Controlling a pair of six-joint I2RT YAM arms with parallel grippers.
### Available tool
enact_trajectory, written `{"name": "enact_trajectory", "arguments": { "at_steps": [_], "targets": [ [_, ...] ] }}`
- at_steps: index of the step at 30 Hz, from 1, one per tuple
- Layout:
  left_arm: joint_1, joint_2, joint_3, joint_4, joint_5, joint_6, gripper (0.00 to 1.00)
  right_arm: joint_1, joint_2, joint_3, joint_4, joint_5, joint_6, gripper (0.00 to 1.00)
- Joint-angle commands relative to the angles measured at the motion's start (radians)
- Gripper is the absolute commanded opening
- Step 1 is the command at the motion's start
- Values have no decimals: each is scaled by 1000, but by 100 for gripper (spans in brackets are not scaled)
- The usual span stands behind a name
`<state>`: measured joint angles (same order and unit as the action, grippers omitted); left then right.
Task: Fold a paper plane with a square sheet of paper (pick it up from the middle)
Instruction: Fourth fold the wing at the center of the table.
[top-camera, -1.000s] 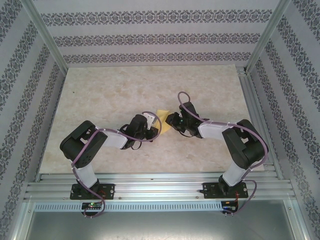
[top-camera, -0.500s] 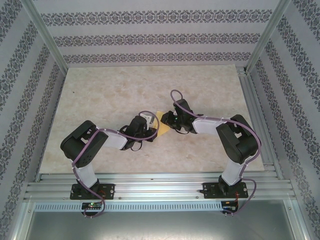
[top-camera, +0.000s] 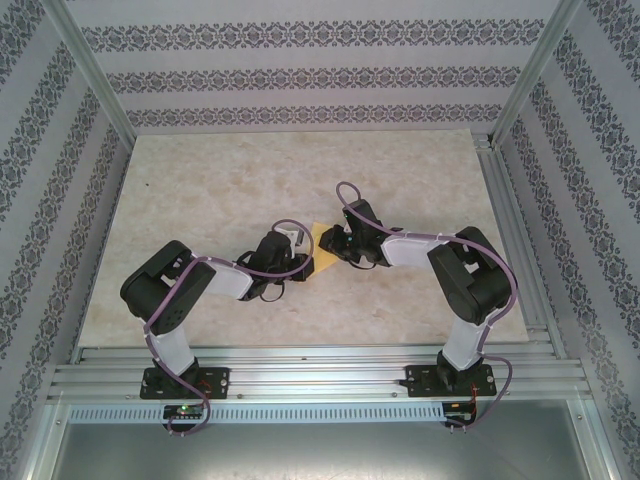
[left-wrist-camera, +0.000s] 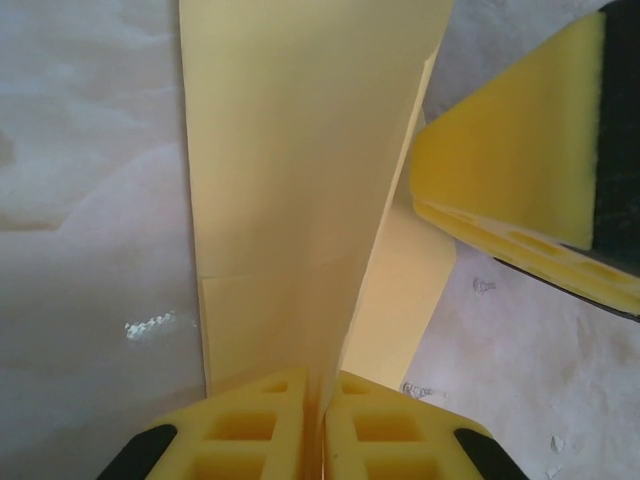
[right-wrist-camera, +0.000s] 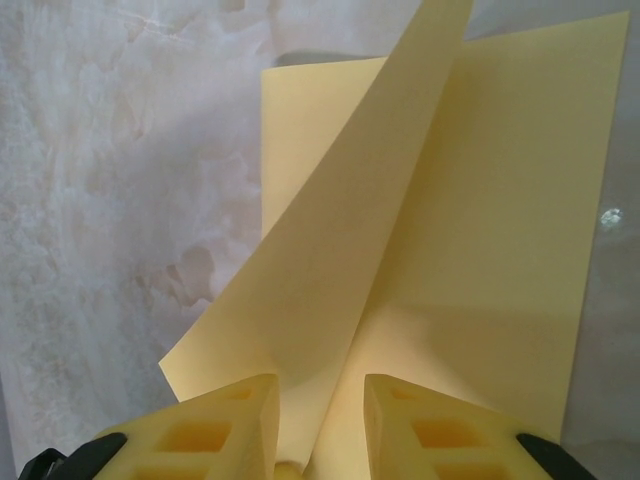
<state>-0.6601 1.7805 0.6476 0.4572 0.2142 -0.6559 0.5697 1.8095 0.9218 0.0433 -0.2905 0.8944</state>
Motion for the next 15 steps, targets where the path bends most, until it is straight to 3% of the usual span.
{"name": "enact_trajectory", "arguments": {
  "at_steps": [1, 15],
  "targets": [
    [11, 9, -21, 1, 42, -50, 14, 12, 25, 33, -16, -9, -21, 30],
    [24, 36, -3, -20, 102, -82, 21, 19, 75, 69, -45, -12, -37, 35]
  ]
}}
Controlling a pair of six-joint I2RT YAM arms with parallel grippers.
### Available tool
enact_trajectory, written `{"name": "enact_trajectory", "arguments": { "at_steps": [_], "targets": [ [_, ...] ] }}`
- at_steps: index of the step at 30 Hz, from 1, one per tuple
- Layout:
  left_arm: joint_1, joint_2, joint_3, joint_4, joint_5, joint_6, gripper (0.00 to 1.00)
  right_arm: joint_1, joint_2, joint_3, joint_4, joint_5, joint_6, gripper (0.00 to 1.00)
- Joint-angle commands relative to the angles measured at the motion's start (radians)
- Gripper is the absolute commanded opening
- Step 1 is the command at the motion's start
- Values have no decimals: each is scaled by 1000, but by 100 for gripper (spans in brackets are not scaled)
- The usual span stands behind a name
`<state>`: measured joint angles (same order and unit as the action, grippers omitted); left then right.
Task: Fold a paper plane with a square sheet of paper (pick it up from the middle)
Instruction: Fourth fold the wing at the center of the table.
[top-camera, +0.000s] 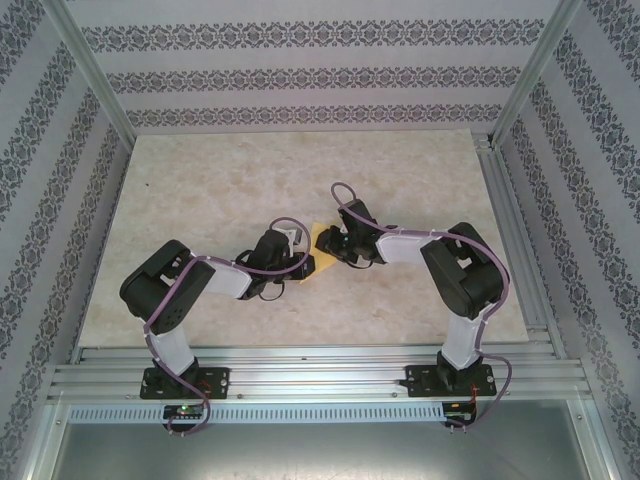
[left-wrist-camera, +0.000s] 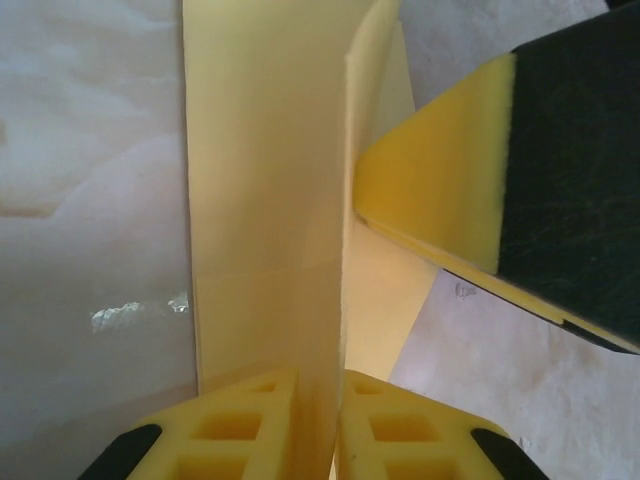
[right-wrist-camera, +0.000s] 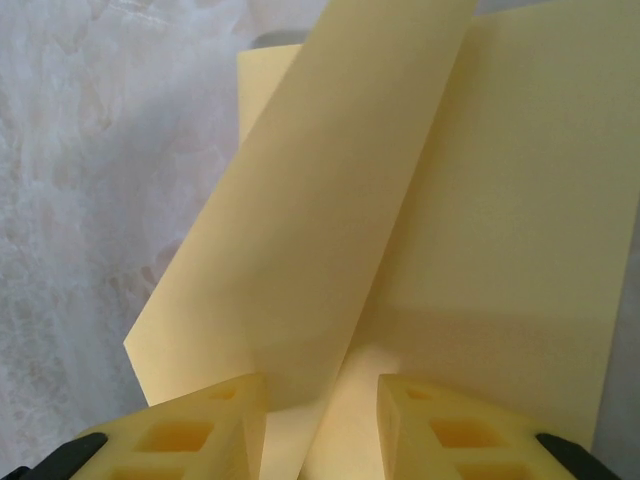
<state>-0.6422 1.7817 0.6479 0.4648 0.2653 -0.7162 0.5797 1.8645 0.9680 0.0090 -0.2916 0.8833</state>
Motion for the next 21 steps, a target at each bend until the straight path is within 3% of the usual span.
{"name": "enact_trajectory", "arguments": {
  "at_steps": [1, 21],
  "targets": [
    [7, 35, -2, -29, 57, -25, 22, 9, 25, 24, -14, -12, -26, 36],
    [27, -36, 4, -125, 64, -43, 32, 24, 72, 59, -126, 59, -11, 42]
  ]
}}
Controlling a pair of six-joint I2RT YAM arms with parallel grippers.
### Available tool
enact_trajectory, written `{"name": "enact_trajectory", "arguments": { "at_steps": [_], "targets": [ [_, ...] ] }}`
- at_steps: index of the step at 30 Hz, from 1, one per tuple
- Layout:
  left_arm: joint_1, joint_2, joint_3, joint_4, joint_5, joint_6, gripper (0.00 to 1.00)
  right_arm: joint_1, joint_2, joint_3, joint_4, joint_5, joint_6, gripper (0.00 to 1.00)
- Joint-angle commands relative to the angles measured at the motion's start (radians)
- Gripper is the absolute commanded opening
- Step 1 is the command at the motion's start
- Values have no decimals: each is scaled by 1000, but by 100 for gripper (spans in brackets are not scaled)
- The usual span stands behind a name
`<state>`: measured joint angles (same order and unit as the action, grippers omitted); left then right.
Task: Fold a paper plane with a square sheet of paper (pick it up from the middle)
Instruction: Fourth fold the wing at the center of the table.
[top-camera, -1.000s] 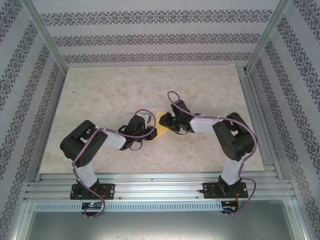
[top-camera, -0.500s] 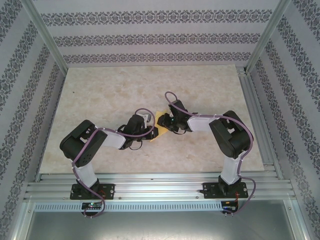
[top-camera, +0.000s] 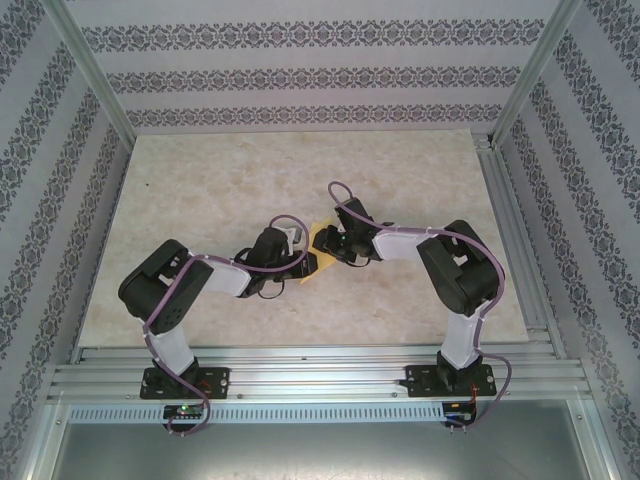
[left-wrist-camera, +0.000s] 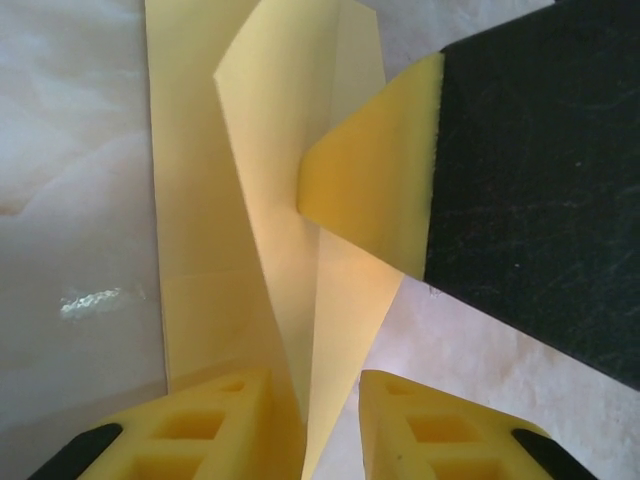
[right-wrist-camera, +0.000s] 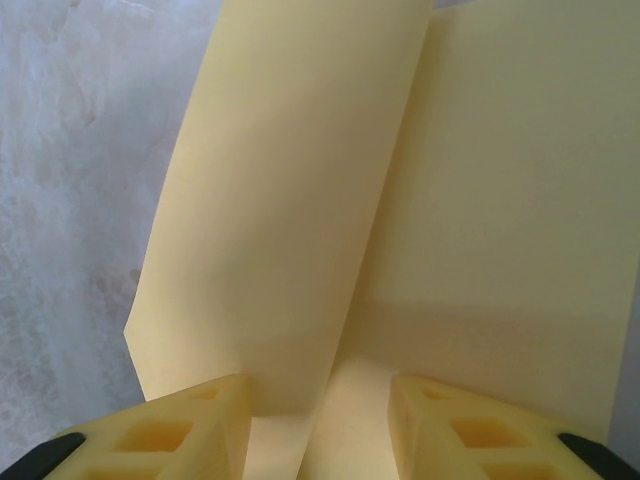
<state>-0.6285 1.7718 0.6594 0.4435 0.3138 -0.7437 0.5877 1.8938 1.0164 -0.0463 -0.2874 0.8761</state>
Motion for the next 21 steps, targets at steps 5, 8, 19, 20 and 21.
{"name": "enact_trajectory", "arguments": {
  "at_steps": [5, 8, 19, 20, 21],
  "targets": [
    [25, -103, -22, -163, 7, -2, 37, 21, 60, 39, -146, 96, 0, 42],
    [33, -152, -30, -195, 2, 10, 39, 29, 71, 61, -194, 129, 1, 42],
    [42, -269, -59, -149, -46, 6, 38, 46, 103, 116, -306, 220, 33, 43],
    [41, -258, -55, -135, -25, 5, 38, 45, 107, 122, -317, 229, 40, 43],
    [42, -245, -50, -121, -7, 3, 37, 48, 108, 123, -327, 239, 49, 42]
  ]
}}
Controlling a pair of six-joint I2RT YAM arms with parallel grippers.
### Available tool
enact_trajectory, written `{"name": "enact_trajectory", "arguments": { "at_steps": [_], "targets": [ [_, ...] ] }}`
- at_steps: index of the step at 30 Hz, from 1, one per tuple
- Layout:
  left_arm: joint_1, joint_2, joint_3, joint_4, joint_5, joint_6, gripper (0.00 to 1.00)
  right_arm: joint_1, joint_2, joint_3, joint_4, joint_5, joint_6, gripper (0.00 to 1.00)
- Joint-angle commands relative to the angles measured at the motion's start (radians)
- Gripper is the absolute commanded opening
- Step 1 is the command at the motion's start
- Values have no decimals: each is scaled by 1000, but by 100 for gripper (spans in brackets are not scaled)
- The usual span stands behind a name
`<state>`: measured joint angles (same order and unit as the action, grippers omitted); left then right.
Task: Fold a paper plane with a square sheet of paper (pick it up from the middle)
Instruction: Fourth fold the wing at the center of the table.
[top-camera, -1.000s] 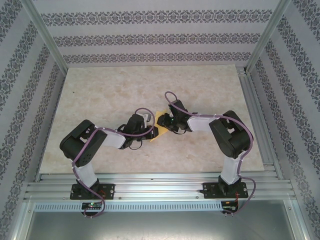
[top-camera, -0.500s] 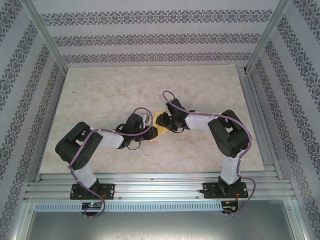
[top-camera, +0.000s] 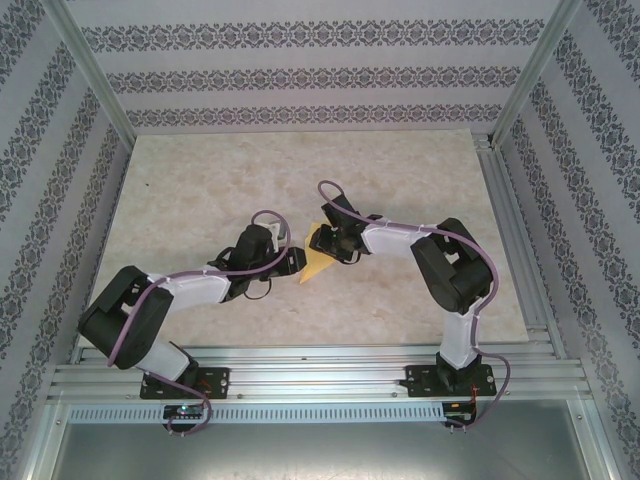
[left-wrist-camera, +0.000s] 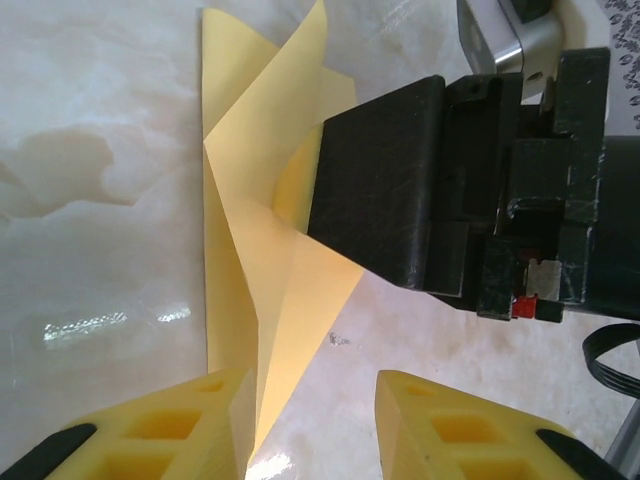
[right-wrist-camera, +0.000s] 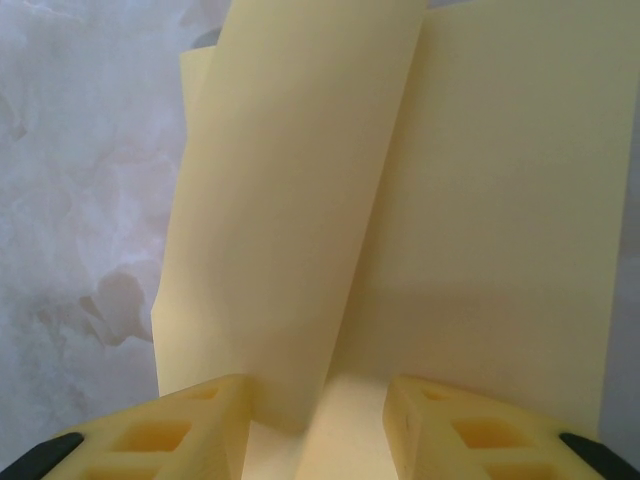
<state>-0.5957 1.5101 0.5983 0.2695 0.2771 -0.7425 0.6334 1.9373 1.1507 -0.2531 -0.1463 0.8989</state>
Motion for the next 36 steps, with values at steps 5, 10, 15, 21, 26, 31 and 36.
{"name": "enact_trajectory", "arguments": {
  "at_steps": [5, 10, 15, 21, 26, 31, 36],
  "targets": [
    [9, 85, 43, 90, 95, -3, 31, 4, 60, -28, -114, 120, 56, 41],
    [9, 150, 86, 93, 117, -1, 25, 5, 51, -44, -107, 125, 76, 38],
    [10, 185, 117, 62, 84, 15, 22, 5, 45, -54, -103, 122, 80, 37],
    [10, 206, 142, 29, 51, 25, 21, 4, 45, -58, -99, 116, 80, 37],
    [10, 218, 153, 3, 30, 24, 20, 5, 34, -66, -91, 117, 83, 37],
    [10, 227, 164, -39, 1, 31, 18, 2, 16, -80, -72, 109, 86, 38],
    [11, 243, 172, -56, -5, 34, 16, 0, 0, -90, -54, 96, 87, 39]
  ]
}}
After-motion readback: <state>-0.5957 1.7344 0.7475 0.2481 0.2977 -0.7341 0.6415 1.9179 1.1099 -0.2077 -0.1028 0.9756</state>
